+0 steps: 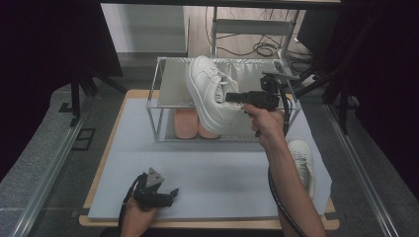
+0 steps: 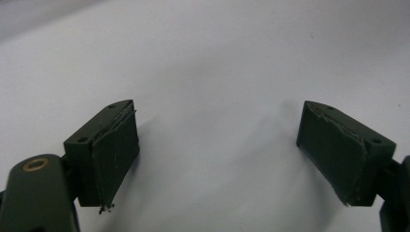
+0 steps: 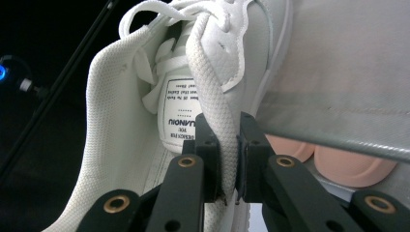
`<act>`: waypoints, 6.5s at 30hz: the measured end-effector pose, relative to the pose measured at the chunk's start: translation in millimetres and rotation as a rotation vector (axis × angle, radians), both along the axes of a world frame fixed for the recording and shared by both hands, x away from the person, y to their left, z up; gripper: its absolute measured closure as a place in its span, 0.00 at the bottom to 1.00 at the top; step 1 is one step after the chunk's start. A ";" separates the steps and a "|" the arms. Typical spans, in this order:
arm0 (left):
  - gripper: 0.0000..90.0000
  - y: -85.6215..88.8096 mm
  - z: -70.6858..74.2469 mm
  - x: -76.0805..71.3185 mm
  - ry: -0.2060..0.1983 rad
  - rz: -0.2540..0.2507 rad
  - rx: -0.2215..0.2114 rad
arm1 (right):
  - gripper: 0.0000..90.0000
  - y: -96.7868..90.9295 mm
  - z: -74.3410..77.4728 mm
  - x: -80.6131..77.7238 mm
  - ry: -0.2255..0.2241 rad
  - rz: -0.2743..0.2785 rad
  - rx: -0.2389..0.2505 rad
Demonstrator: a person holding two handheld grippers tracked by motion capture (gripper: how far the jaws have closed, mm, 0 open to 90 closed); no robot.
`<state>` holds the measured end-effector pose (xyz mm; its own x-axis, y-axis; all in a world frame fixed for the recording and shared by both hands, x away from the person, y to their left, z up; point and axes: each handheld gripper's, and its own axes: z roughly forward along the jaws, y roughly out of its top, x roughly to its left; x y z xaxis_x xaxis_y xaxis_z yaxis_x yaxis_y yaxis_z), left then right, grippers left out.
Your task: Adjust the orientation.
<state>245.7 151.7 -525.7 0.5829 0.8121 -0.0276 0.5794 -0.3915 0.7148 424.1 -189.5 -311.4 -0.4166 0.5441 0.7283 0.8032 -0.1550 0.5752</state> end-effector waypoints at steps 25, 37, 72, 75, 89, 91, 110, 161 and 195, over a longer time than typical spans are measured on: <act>0.17 0.0 -0.8 -1.5 -0.005 0.011 -0.010 | 0.91 10.6 -10.4 38.8 0.032 -0.191 0.014; 0.17 0.2 -0.9 -1.6 -0.006 0.011 -0.009 | 0.91 14.0 -10.2 60.4 0.033 -0.243 0.008; 0.17 0.1 -1.3 -2.1 -0.010 0.013 -0.011 | 0.60 35.9 -14.4 86.5 -0.063 -0.210 0.014; 0.17 0.0 -1.3 -2.1 -0.010 0.014 -0.011 | 0.56 34.6 -14.2 85.2 -0.081 -0.196 0.005; 0.17 -0.1 -1.4 -2.2 -0.011 0.015 -0.011 | 0.43 20.9 -3.0 67.7 -0.259 -0.121 -0.093; 0.17 -0.1 -1.4 -2.2 -0.011 0.015 -0.011 | 0.41 19.4 -1.8 63.7 -0.285 -0.115 -0.119; 0.17 -0.1 -1.3 -2.3 -0.010 0.016 -0.011 | 0.24 12.7 -0.3 17.5 -0.474 -0.021 -0.389; 0.17 -0.1 -1.4 -2.6 -0.011 0.017 -0.012 | 0.00 -30.5 -59.8 -97.9 -0.497 0.239 -0.580; 0.17 0.0 -1.5 -2.6 -0.012 0.018 -0.013 | 0.91 -145.5 -76.3 -127.0 -0.398 0.013 -0.695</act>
